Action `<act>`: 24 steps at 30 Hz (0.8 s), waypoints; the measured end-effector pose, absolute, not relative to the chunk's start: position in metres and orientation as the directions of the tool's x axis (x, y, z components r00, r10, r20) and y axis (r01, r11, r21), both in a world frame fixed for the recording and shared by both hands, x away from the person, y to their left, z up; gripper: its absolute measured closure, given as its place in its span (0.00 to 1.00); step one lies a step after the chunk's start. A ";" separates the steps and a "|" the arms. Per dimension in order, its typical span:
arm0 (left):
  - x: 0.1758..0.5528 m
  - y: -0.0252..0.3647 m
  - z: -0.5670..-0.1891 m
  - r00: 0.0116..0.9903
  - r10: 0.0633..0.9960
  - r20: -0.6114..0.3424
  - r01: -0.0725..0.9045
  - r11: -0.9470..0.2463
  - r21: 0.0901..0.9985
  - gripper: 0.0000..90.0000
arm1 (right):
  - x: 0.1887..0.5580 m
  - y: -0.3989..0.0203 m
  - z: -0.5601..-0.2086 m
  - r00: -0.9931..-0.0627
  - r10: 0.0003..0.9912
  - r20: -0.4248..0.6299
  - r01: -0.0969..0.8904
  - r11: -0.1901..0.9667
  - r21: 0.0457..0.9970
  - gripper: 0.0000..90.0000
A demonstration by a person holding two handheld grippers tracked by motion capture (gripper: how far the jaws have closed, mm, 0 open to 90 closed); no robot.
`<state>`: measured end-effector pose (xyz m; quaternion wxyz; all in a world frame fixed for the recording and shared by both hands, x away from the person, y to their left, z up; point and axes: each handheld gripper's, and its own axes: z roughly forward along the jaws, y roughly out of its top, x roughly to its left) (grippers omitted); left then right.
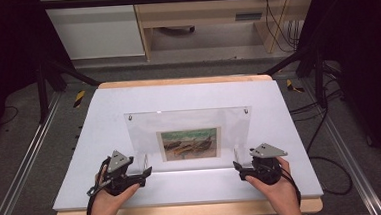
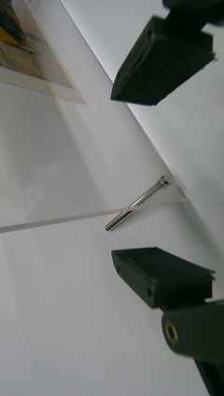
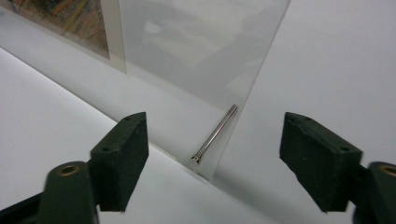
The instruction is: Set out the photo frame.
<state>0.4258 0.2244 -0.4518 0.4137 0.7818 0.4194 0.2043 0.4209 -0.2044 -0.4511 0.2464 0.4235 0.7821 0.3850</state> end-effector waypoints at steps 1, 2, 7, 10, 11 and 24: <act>0.425 0.225 -0.451 0.566 0.824 -0.019 0.477 -0.309 0.823 0.17 | 0.420 -0.204 -0.451 -0.516 0.855 -0.052 0.482 0.340 0.807 0.21; 0.425 0.227 -0.451 0.573 0.819 -0.010 0.467 -0.316 0.826 0.15 | 0.419 -0.206 -0.451 -0.518 0.853 -0.065 0.478 0.352 0.805 0.20; 0.423 0.235 -0.450 0.577 0.816 -0.017 0.461 -0.309 0.832 0.12 | 0.414 -0.212 -0.452 -0.517 0.853 -0.076 0.479 0.362 0.800 0.14; 0.423 0.243 -0.450 0.579 0.815 -0.021 0.458 -0.303 0.835 0.12 | 0.410 -0.217 -0.452 -0.507 0.859 -0.074 0.479 0.352 0.804 0.13; 0.423 0.245 -0.450 0.577 0.817 -0.023 0.459 -0.301 0.836 0.12 | 0.409 -0.219 -0.452 -0.501 0.862 -0.072 0.482 0.347 0.804 0.13; 0.427 0.274 -0.451 0.518 0.855 -0.003 0.466 -0.279 0.840 0.14 | 0.403 -0.243 -0.455 -0.451 0.890 -0.066 0.505 0.315 0.803 0.15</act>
